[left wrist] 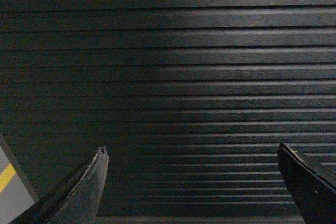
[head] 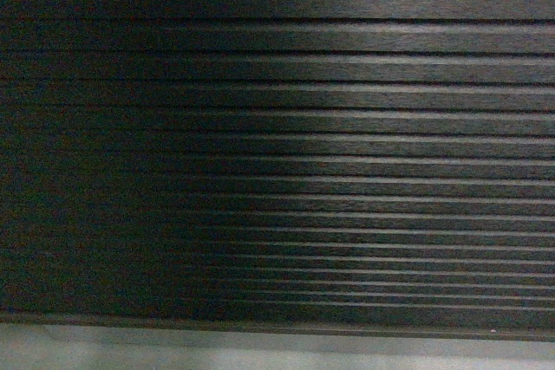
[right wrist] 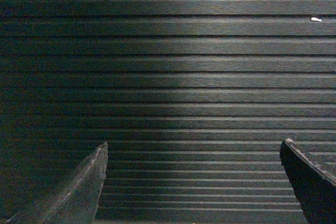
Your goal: Place dark red mango on scale at checkout
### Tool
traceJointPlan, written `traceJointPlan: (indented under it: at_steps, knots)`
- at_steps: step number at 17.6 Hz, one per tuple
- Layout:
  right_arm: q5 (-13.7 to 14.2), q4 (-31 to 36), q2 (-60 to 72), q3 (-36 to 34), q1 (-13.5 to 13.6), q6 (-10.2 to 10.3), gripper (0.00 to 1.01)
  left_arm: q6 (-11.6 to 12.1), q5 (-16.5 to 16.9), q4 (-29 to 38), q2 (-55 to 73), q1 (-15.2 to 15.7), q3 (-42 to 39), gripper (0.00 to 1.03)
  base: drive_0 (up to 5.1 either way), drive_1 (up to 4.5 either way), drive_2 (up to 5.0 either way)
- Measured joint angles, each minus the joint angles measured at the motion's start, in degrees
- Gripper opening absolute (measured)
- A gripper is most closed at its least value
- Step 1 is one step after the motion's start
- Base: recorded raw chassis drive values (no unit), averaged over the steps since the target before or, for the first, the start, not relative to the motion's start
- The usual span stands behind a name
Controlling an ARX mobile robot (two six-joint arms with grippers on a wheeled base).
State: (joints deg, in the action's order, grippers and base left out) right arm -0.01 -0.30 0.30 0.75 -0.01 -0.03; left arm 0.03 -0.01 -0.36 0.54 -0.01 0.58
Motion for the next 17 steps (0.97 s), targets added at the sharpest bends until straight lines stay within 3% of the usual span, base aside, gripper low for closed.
traceJointPlan:
  at_steps: [17]
  knots:
    - [0.0,0.0,0.0,0.0,0.0,0.0,0.98,0.0,0.0,0.0,0.0,0.0,0.0,0.98,0.0,0.00,0.0]
